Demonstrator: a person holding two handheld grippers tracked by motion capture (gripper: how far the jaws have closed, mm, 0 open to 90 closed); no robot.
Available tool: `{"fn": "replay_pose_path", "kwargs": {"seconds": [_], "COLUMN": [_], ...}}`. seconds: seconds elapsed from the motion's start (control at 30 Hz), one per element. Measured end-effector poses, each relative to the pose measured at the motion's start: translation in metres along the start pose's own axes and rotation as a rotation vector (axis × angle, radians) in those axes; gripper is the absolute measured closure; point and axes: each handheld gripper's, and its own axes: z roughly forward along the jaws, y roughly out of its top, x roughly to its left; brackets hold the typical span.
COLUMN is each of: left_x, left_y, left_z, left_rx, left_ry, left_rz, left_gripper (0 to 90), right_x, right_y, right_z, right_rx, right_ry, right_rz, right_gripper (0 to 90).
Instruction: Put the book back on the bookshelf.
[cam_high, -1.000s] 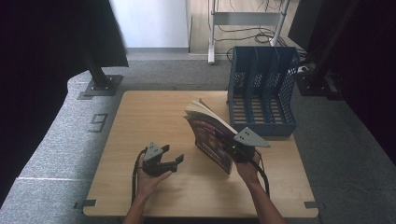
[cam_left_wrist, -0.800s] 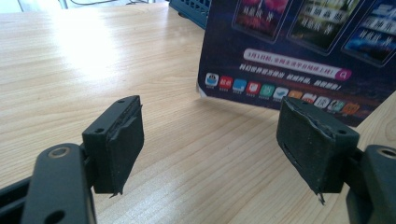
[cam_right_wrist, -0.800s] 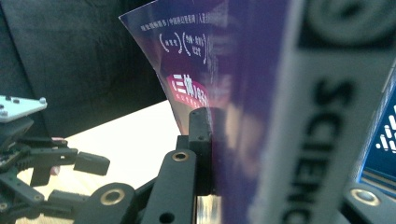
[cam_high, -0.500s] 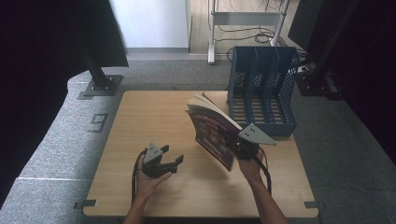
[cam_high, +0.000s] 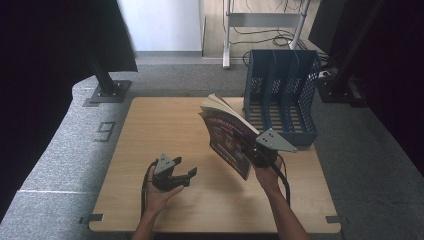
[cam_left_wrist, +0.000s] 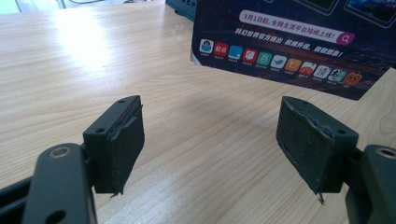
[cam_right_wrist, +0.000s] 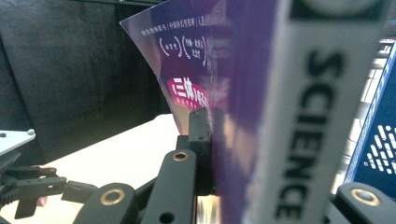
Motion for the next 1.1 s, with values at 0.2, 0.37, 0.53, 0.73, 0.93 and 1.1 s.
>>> {"fn": "replay_pose_path", "kwargs": {"seconds": [0.2,0.37,0.53,0.73,0.93,1.1], "left_x": [0.000,0.000,0.000,0.000,0.001,0.001], "left_y": [0.000,0.000,-0.001,0.000,0.000,-0.001], "left_z": [-0.002,-0.002,-0.002,-0.002,-0.003,-0.002], "left_rx": [-0.012,-0.008,-0.007,-0.006,-0.005,-0.002], "left_ry": [0.006,0.002,0.001,-0.003,-0.003,-0.005], "left_rz": [-0.001,-0.002,-0.008,-0.012,-0.020,-0.020], "left_gripper": [24.0,23.9,23.9,23.7,23.7,23.7], "right_x": [0.000,-0.001,-0.002,-0.003,-0.005,-0.007], "right_y": [0.005,0.010,0.013,0.015,0.016,0.017], "right_z": [0.001,0.002,0.003,0.003,0.001,0.001], "right_rx": [-0.006,-0.016,-0.021,-0.022,-0.027,-0.029], "right_ry": [-0.005,-0.013,-0.016,-0.022,-0.030,-0.038], "right_rz": [0.004,0.001,0.004,0.008,0.011,0.008], "right_gripper": [81.8,81.8,81.9,81.8,81.8,81.9]}}
